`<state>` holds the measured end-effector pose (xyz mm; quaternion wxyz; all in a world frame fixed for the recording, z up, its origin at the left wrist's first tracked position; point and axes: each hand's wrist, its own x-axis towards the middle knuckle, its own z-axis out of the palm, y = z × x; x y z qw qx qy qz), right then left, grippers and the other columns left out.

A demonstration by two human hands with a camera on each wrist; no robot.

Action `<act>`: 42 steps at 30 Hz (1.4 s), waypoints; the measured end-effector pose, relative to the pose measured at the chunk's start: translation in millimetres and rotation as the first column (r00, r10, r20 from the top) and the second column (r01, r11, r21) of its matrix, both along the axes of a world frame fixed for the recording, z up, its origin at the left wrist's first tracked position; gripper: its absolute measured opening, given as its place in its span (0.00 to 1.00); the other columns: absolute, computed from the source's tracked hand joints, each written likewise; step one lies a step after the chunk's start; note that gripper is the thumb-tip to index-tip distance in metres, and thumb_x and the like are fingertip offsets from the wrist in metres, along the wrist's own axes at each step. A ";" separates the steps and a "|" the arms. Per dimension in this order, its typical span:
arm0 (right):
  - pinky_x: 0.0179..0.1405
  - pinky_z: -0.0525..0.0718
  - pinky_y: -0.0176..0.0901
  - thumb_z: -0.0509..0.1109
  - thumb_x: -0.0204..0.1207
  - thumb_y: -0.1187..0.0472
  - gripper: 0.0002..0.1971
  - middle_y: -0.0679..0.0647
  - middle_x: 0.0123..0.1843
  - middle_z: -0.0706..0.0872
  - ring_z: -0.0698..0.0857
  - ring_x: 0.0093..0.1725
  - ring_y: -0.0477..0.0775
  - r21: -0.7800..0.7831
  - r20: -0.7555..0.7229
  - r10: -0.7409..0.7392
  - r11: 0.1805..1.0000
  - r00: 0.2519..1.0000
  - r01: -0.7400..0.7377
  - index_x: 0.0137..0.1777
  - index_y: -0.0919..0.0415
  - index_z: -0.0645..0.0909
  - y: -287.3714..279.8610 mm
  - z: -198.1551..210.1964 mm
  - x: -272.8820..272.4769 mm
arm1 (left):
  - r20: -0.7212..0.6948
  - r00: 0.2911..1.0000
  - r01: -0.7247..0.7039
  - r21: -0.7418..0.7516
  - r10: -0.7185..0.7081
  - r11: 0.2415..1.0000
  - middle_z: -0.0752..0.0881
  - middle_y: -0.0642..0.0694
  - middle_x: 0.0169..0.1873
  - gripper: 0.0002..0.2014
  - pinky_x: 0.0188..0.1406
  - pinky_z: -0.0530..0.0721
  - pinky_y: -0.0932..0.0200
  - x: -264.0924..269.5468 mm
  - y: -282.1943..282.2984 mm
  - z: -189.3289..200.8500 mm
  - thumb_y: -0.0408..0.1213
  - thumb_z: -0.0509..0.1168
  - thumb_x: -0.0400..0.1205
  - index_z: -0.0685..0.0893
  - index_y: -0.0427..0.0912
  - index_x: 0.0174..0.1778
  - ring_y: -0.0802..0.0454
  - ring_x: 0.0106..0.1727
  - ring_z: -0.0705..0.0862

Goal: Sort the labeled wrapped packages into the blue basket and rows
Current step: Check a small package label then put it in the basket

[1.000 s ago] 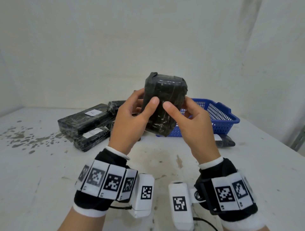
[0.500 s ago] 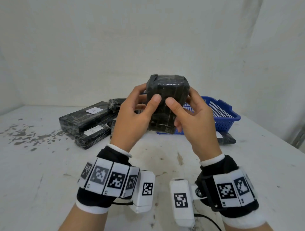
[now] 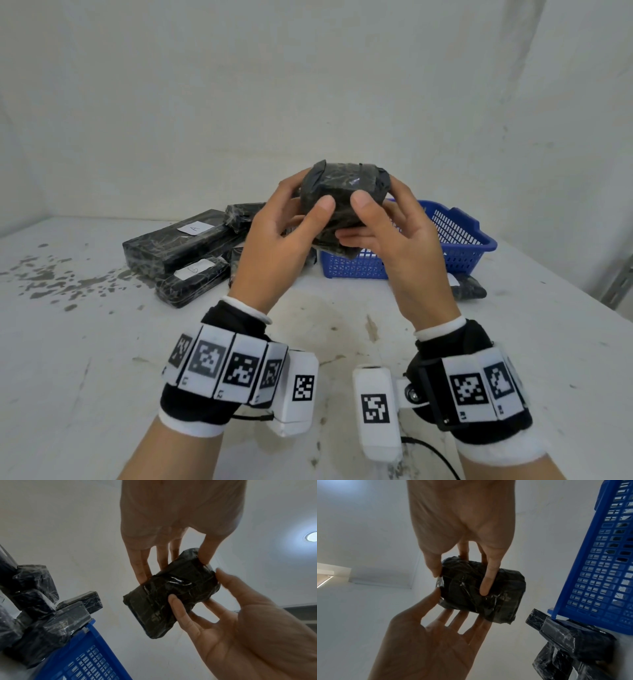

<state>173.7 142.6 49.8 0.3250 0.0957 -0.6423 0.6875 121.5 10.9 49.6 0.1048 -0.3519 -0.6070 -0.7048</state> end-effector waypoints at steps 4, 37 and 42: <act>0.54 0.91 0.50 0.73 0.80 0.61 0.21 0.57 0.60 0.89 0.93 0.51 0.55 0.022 -0.009 -0.001 1.000 1.000 0.002 0.73 0.58 0.79 -0.7 -1.1 -0.8 | 0.035 0.999 -0.001 0.037 -0.001 0.999 0.89 0.45 0.57 0.14 0.62 0.85 0.51 2.6 -0.5 2.4 0.38 0.61 0.86 0.81 0.40 0.67 0.50 0.59 0.87; 0.57 0.89 0.44 0.73 0.80 0.69 0.33 0.59 0.65 0.87 0.91 0.56 0.48 0.044 -0.037 0.006 0.999 0.999 -0.004 0.78 0.43 0.68 -0.2 -5.8 -1.7 | 0.334 0.942 -0.021 0.105 -0.016 0.994 0.92 0.46 0.45 0.17 0.56 0.86 0.47 -6.5 0.4 -0.1 0.34 0.70 0.81 0.78 0.41 0.65 0.51 0.47 0.90; 0.61 0.88 0.43 0.74 0.79 0.68 0.35 0.59 0.67 0.87 0.90 0.60 0.47 0.035 0.007 -0.014 0.999 1.000 0.013 0.81 0.44 0.65 1.2 -7.8 -4.2 | 0.313 0.950 -0.050 0.079 0.023 0.996 0.91 0.44 0.51 0.19 0.54 0.87 0.51 -6.1 -0.3 1.3 0.33 0.69 0.81 0.78 0.42 0.69 0.52 0.51 0.90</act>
